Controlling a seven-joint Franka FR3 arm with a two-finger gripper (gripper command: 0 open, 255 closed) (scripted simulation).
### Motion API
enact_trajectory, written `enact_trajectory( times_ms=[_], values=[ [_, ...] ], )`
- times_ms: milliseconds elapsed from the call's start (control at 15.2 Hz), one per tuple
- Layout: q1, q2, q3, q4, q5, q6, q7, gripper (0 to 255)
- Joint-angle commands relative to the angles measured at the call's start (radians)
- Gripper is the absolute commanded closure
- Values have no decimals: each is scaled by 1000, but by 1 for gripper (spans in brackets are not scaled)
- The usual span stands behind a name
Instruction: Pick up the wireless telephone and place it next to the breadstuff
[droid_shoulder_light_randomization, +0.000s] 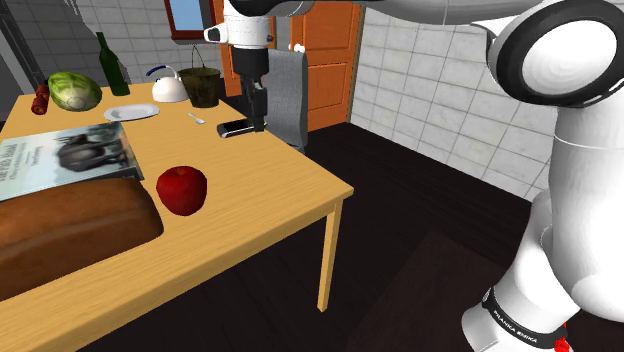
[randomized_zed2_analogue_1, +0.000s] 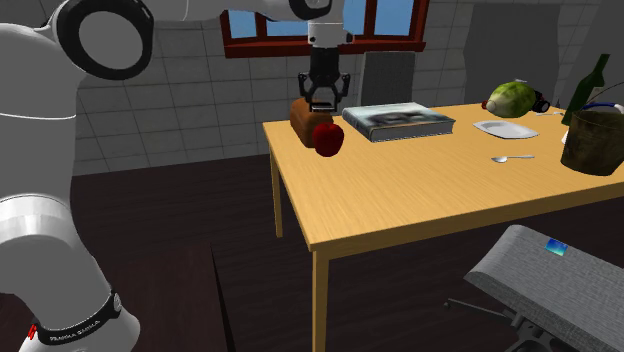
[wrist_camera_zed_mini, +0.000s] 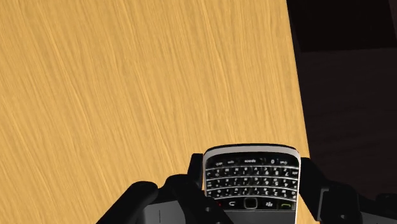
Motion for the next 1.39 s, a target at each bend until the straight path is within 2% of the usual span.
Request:
enact_trajectory(
  times_ms=[0,594,858,990,1320],
  values=[
    [30,4,13,-3,-5,8,44,255],
    [166,111,67,157,-27,-43,230,255],
    [231,203,85,304,-40,-96,307,255],
    [274,288,93,444,-49,-151,352,255],
    [269,235,93,286,-46,-46,351,255]
  ],
)
